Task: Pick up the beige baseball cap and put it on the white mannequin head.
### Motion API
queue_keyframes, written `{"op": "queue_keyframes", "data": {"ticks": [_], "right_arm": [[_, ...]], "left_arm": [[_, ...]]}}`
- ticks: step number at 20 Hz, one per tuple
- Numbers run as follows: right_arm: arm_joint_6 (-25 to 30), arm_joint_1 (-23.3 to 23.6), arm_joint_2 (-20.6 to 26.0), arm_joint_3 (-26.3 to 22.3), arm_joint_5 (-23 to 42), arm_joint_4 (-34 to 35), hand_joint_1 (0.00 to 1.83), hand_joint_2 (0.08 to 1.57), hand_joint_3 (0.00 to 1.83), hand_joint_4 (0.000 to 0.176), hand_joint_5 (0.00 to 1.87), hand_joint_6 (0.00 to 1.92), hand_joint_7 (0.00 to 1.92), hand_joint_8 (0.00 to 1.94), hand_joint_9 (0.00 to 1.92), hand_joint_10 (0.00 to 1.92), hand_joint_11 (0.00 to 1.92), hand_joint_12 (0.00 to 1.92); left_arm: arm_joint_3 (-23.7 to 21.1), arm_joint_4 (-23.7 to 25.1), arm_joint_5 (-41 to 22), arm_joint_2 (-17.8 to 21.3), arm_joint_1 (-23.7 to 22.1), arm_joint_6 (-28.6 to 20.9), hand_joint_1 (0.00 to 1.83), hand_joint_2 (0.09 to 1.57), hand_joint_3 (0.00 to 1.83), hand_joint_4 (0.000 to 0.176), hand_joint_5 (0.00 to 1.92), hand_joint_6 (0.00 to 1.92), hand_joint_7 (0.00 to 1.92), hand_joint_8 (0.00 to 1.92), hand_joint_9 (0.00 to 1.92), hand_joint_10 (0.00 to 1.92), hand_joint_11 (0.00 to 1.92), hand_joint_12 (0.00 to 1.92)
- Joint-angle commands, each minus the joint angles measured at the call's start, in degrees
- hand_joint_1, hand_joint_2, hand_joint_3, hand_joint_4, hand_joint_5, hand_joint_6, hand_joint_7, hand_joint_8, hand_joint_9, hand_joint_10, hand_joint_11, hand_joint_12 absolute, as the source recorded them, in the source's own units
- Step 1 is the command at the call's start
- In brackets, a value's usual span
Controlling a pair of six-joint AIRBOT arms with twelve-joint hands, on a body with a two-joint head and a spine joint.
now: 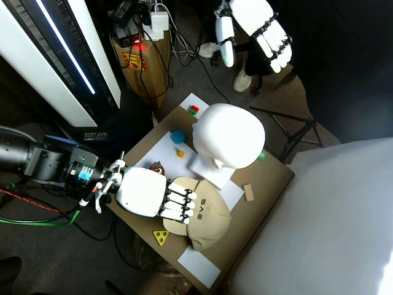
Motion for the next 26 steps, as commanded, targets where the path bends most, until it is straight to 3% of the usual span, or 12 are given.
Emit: {"op": "queue_keyframes", "data": {"ticks": [1, 4, 10, 18, 20, 26], "right_arm": [[0.1, -0.1, -0.8, 1.8, 5.0, -1.0, 1.28, 1.10, 0.01, 0.000, 0.12, 0.00, 0.17, 0.00, 0.19, 0.00, 0.00, 0.58], [1.8, -0.1, -4.3, 6.3, 5.9, -1.0, 1.30, 1.10, 0.01, 0.000, 0.12, 0.00, 0.17, 0.00, 0.18, 0.00, 0.00, 0.58], [5.2, 0.3, -12.0, 17.2, 4.0, -1.1, 1.30, 1.11, 0.01, 0.000, 0.12, 0.00, 0.15, 0.00, 0.15, 0.00, 0.00, 0.50], [10.6, 2.3, -20.2, 30.7, -1.2, -5.5, 1.31, 1.11, 0.00, 0.000, 0.13, 0.00, 0.17, 0.00, 0.16, 0.00, 0.00, 0.58], [13.4, 2.6, -21.4, 32.4, -1.5, -8.3, 1.30, 1.12, 0.00, 0.000, 0.15, 0.01, 0.17, 0.00, 0.16, 0.00, 0.00, 0.60], [14.2, 3.4, -22.7, 32.8, -1.0, -8.5, 1.28, 1.12, 0.00, 0.000, 0.16, 0.00, 0.19, 0.00, 0.19, 0.01, 0.00, 0.64]], "left_arm": [[0.7, 2.3, -5.7, -0.8, -0.2, -0.3, 0.00, 1.13, 0.00, 0.011, 0.06, 0.00, 0.05, 0.00, 0.05, 0.00, 0.00, 0.33], [2.0, 3.3, -4.9, -2.2, -1.0, -1.3, 0.00, 1.13, 0.00, 0.005, 0.07, 0.00, 0.05, 0.00, 0.04, 0.00, 0.00, 0.33], [2.8, 0.4, -5.1, -5.9, -4.1, -0.1, 0.00, 1.14, 0.00, 0.000, 0.06, 0.00, 0.06, 0.00, 0.06, 0.00, 0.00, 0.41], [5.7, 2.1, -5.4, -7.3, -2.0, -4.9, 0.00, 1.14, 0.00, 0.000, 0.07, 0.00, 0.05, 0.00, 0.03, 0.00, 0.00, 0.38], [6.8, 3.3, -5.5, -7.5, -1.5, -5.9, 0.00, 1.14, 0.00, 0.000, 0.07, 0.00, 0.04, 0.00, 0.03, 0.00, 0.00, 0.35], [9.1, 5.6, -4.7, -8.0, -1.9, -7.4, 0.00, 1.14, 0.00, 0.000, 0.08, 0.00, 0.04, 0.00, 0.03, 0.00, 0.00, 0.37]]}}
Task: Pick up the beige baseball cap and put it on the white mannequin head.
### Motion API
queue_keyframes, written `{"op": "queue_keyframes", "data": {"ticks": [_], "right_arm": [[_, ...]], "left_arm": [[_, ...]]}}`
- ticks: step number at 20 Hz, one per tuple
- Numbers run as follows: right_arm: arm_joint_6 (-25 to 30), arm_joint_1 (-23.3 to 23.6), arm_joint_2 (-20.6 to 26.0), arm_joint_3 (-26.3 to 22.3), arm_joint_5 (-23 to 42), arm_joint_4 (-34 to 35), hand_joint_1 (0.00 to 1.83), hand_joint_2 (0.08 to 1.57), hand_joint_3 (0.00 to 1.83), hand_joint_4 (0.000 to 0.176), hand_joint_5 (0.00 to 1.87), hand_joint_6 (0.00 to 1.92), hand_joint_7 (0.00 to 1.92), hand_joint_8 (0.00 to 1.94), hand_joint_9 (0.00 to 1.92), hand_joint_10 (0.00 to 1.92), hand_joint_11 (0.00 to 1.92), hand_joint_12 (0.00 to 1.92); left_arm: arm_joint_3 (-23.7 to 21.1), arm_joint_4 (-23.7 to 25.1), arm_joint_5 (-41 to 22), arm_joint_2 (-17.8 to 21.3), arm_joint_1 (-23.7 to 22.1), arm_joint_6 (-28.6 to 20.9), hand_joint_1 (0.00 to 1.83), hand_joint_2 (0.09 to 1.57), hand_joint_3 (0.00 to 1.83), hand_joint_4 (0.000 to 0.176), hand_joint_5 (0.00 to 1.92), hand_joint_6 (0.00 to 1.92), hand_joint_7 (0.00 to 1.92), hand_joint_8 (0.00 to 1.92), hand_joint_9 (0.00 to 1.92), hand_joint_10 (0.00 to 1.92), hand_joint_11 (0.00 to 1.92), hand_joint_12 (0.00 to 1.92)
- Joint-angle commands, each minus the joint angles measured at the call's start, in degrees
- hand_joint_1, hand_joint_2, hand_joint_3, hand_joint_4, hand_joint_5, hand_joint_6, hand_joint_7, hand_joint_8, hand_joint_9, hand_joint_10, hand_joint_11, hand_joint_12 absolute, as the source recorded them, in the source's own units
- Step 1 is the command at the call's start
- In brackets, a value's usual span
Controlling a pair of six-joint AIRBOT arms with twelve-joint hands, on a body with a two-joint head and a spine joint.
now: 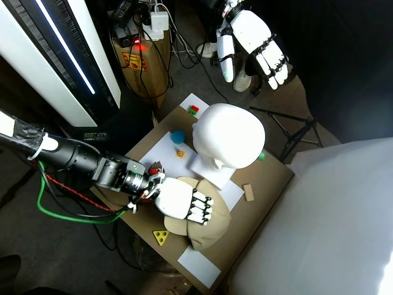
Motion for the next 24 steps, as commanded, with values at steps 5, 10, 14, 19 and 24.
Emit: {"op": "queue_keyframes", "data": {"ticks": [5, 10, 14, 19, 24], "right_arm": [[1.0, 0.8, -1.5, 3.0, 4.9, -0.3, 1.28, 1.12, 0.00, 0.000, 0.20, 0.02, 0.20, 0.01, 0.19, 0.01, 0.00, 0.64], [1.6, 0.7, -1.6, 3.4, 4.7, -0.3, 1.29, 1.12, 0.00, 0.000, 0.20, 0.01, 0.20, 0.00, 0.20, 0.01, 0.00, 0.65], [1.7, 0.5, -1.4, 3.4, 5.0, -0.3, 1.30, 1.12, 0.00, 0.000, 0.23, 0.01, 0.23, 0.01, 0.22, 0.01, 0.00, 0.69], [1.9, 0.4, -1.3, 3.4, 6.1, -0.3, 1.30, 1.11, 0.00, 0.000, 0.63, 0.03, 0.68, 0.02, 0.63, 0.04, 0.20, 1.14], [1.9, 0.5, -1.3, 3.4, 8.2, -0.2, 1.37, 1.16, 0.00, 0.000, 0.82, 0.91, 0.92, 1.15, 0.84, 1.46, 0.86, 1.49]], "left_arm": [[1.9, 2.5, -5.4, -0.9, -1.0, -1.8, 0.00, 1.14, 0.00, 0.000, 0.08, 0.00, 0.05, 0.00, 0.03, 0.00, 0.00, 0.38], [1.7, 2.5, -4.1, -0.7, -0.1, -1.8, 0.00, 1.15, 0.00, 0.000, 0.07, 0.00, 0.05, 0.00, 0.03, 0.00, 0.00, 0.36], [0.8, 1.7, -4.3, -0.5, 0.5, -1.8, 0.00, 1.15, 0.00, 0.000, 0.07, 0.00, 0.05, 0.00, 0.03, 0.00, 0.00, 0.34], [0.5, 1.2, -4.8, -0.5, 0.9, -2.2, 0.00, 1.15, 0.00, 0.000, 0.08, 0.00, 0.06, 0.00, 0.04, 0.00, 0.00, 0.37], [0.8, 2.2, -5.6, -0.2, 1.5, -2.8, 0.00, 1.15, 0.00, 0.000, 0.08, 0.00, 0.06, 0.00, 0.04, 0.00, 0.00, 0.38]]}}
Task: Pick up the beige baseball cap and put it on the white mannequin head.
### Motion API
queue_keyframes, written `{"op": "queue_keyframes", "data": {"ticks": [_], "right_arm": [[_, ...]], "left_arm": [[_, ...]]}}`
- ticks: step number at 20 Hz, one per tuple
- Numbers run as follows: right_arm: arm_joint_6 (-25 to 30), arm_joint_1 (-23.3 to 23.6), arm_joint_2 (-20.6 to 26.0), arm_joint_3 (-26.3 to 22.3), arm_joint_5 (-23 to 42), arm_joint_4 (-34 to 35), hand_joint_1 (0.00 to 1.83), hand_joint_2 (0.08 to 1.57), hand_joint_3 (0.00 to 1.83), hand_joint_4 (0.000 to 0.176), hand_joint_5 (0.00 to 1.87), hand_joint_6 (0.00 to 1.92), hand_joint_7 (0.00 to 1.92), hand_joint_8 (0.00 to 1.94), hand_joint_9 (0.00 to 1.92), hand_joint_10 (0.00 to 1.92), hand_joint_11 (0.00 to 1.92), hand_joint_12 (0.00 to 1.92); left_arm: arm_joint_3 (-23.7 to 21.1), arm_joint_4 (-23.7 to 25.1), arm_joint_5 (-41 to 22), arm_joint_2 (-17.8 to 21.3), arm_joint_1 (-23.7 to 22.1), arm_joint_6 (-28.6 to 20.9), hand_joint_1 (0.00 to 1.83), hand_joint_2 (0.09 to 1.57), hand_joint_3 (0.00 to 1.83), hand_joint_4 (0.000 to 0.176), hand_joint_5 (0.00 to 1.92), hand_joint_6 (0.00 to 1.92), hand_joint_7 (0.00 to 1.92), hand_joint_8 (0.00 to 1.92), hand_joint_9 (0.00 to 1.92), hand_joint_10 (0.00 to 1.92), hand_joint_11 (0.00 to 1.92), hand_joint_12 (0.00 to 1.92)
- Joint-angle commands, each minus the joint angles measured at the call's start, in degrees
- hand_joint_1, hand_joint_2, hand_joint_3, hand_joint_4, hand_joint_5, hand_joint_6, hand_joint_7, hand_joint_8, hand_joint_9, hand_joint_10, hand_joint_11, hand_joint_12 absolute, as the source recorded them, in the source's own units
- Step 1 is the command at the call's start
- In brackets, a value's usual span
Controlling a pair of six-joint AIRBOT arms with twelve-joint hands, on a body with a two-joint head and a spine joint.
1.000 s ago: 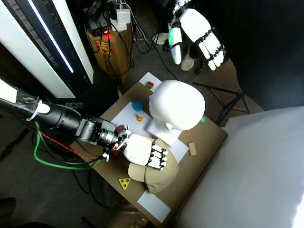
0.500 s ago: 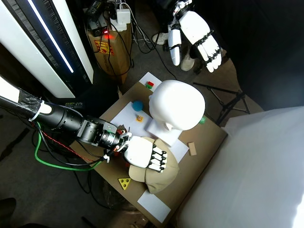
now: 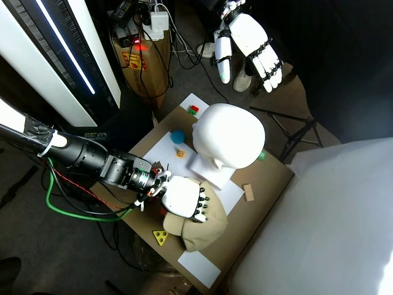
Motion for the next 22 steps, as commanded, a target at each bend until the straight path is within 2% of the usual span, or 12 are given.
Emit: {"op": "queue_keyframes", "data": {"ticks": [1, 3, 7, 10, 13, 17, 22], "right_arm": [[0.1, 0.2, 0.3, 0.2, 6.5, -0.3, 1.37, 1.16, 0.00, 0.000, 0.82, 0.90, 0.92, 1.15, 0.85, 1.45, 0.91, 1.48], [0.1, 0.4, 0.3, 0.3, 7.9, -0.2, 1.37, 1.15, 0.00, 0.000, 0.83, 0.92, 0.92, 1.12, 0.89, 1.41, 0.91, 1.42], [0.1, 0.4, 0.2, 0.3, 14.7, -0.2, 1.37, 1.15, 0.00, 0.000, 0.83, 0.92, 0.92, 1.12, 0.89, 1.41, 0.89, 1.42], [-1.0, 0.5, 0.2, 0.3, 20.3, 2.3, 1.37, 1.15, 0.00, 0.000, 0.83, 0.93, 0.92, 1.11, 0.89, 1.40, 0.86, 1.40], [-2.2, 1.1, 0.3, 0.3, 25.4, 5.5, 1.37, 1.15, 0.00, 0.000, 0.83, 0.93, 0.92, 1.11, 0.90, 1.40, 0.86, 1.40], [-1.9, 2.3, 0.7, 0.3, 28.1, 5.6, 1.37, 1.15, 0.00, 0.000, 0.83, 0.93, 0.92, 1.10, 0.90, 1.39, 0.86, 1.40], [-1.8, 4.1, 1.5, -0.6, 35.9, 5.5, 1.37, 1.15, 0.00, 0.000, 0.84, 0.91, 0.93, 1.09, 0.90, 1.39, 0.87, 1.41]], "left_arm": [[0.4, 2.3, -6.7, 0.4, -0.2, -0.7, 0.00, 1.15, 0.00, 0.000, 0.08, 0.00, 0.06, 0.00, 0.04, 0.00, 0.00, 0.35], [0.6, 2.3, -6.7, 0.5, -0.2, -0.7, 0.00, 1.15, 0.00, 0.000, 0.07, 0.00, 0.04, 0.00, 0.02, 0.00, 0.00, 0.28], [0.9, 4.5, -7.1, 0.6, 0.0, -0.4, 0.00, 1.15, 0.00, 0.000, 0.07, 0.00, 0.04, 0.00, 0.02, 0.00, 0.00, 0.29], [1.8, 10.0, -5.4, 0.9, 0.1, -1.4, 0.00, 1.15, 0.00, 0.000, 0.09, 0.00, 0.05, 0.00, 0.03, 0.00, 0.00, 0.33], [2.2, 12.7, -3.3, 1.1, 0.3, -2.3, 0.00, 1.15, 0.00, 0.000, 0.08, 0.00, 0.05, 0.00, 0.02, 0.00, 0.00, 0.28], [2.3, 11.6, -3.2, 1.1, 0.5, -2.3, 0.00, 1.15, 0.00, 0.000, 0.08, 0.00, 0.05, 0.00, 0.02, 0.00, 0.00, 0.29], [2.2, 9.0, -4.4, 1.0, 0.4, -1.5, 0.00, 1.16, 0.00, 0.000, 0.09, 0.00, 0.07, 0.01, 0.04, 0.01, 0.00, 0.32]]}}
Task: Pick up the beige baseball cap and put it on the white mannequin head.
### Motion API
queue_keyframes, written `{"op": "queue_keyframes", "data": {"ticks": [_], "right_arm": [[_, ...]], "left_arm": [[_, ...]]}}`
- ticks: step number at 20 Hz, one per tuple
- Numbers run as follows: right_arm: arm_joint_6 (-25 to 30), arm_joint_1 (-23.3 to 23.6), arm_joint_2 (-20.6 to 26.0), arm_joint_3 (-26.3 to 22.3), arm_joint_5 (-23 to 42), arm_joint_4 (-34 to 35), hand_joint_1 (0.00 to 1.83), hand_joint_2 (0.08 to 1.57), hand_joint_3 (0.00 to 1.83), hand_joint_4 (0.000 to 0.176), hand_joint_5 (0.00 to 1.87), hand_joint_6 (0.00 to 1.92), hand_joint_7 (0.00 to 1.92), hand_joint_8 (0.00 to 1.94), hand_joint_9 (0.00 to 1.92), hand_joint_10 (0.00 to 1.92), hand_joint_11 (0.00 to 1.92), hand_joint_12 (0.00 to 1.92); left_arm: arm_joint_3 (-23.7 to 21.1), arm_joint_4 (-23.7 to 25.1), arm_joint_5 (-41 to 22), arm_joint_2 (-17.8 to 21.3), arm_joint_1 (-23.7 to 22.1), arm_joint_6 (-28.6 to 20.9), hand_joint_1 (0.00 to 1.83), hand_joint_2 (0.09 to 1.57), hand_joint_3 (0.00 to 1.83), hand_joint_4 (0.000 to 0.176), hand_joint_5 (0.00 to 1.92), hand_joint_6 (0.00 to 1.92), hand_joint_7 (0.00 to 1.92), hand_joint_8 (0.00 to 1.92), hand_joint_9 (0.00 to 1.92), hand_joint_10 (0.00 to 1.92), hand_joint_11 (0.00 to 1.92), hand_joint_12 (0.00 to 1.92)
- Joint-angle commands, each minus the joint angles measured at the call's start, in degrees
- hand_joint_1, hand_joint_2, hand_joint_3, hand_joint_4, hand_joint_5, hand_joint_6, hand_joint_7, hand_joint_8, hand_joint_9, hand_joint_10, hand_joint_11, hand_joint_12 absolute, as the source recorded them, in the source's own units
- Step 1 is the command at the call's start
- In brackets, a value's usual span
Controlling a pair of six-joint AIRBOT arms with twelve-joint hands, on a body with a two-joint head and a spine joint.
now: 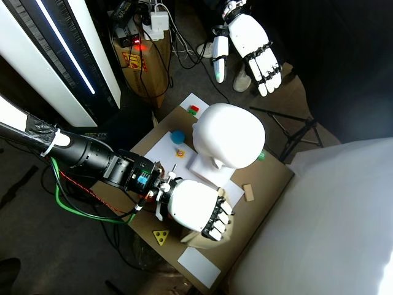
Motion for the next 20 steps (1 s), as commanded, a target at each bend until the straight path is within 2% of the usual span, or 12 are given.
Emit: {"op": "queue_keyframes", "data": {"ticks": [1, 4, 10, 13, 15, 20], "right_arm": [[0.4, 1.5, 1.0, -0.5, 9.5, -1.0, 1.37, 1.15, 0.00, 0.000, 0.84, 0.91, 0.93, 1.09, 0.90, 1.39, 0.87, 1.41], [0.4, 2.9, 2.8, -4.0, 11.3, -1.3, 1.37, 1.14, 0.00, 0.000, 0.85, 0.89, 0.93, 1.09, 0.89, 1.40, 0.87, 1.42], [-0.6, 6.4, 4.0, -6.9, 18.1, -4.4, 1.37, 1.15, 0.00, 0.000, 0.82, 0.94, 0.92, 1.10, 0.88, 1.41, 0.87, 1.42], [-2.2, 8.1, 5.9, -10.8, 19.5, -7.0, 1.37, 1.15, 0.00, 0.000, 0.83, 0.93, 0.91, 1.11, 0.89, 1.41, 0.88, 1.43], [-4.2, 9.2, 7.3, -14.3, 21.5, -10.1, 1.37, 1.15, 0.00, 0.000, 0.84, 0.92, 0.91, 1.11, 0.90, 1.40, 0.88, 1.43], [-7.1, 11.4, 8.5, -21.4, 23.3, -10.5, 1.37, 1.15, 0.00, 0.000, 0.83, 0.93, 0.91, 1.11, 0.90, 1.40, 0.88, 1.42]], "left_arm": [[0.3, 1.1, -7.1, 0.3, -0.3, -0.2, 0.00, 1.16, 0.00, 0.000, 0.09, 0.00, 0.07, 0.01, 0.04, 0.01, 0.00, 0.32], [0.6, 0.6, -7.9, 0.4, -0.3, -0.5, 0.00, 1.16, 0.00, 0.000, 0.06, 0.00, 0.04, 0.00, 0.03, 0.00, 0.00, 0.35], [0.6, 0.4, -8.2, 0.5, -0.3, -0.5, 0.00, 1.16, 0.00, 0.000, 0.08, 0.00, 0.06, 0.00, 0.02, 0.00, 0.00, 0.34], [0.6, 0.5, -9.2, 0.4, -0.3, -0.2, 0.00, 1.17, 0.00, 0.000, 0.11, 0.01, 0.09, 0.00, 0.05, 0.01, 0.00, 0.43], [0.6, 0.3, -9.3, 0.4, -0.3, -0.2, 0.00, 1.17, 0.00, 0.000, 0.11, 0.00, 0.08, 0.00, 0.05, 0.00, 0.00, 0.42], [0.4, -0.4, -10.3, 0.4, 0.0, -0.2, 0.00, 1.17, 0.00, 0.000, 0.12, 0.00, 0.10, 0.01, 0.05, 0.00, 0.00, 0.45]]}}
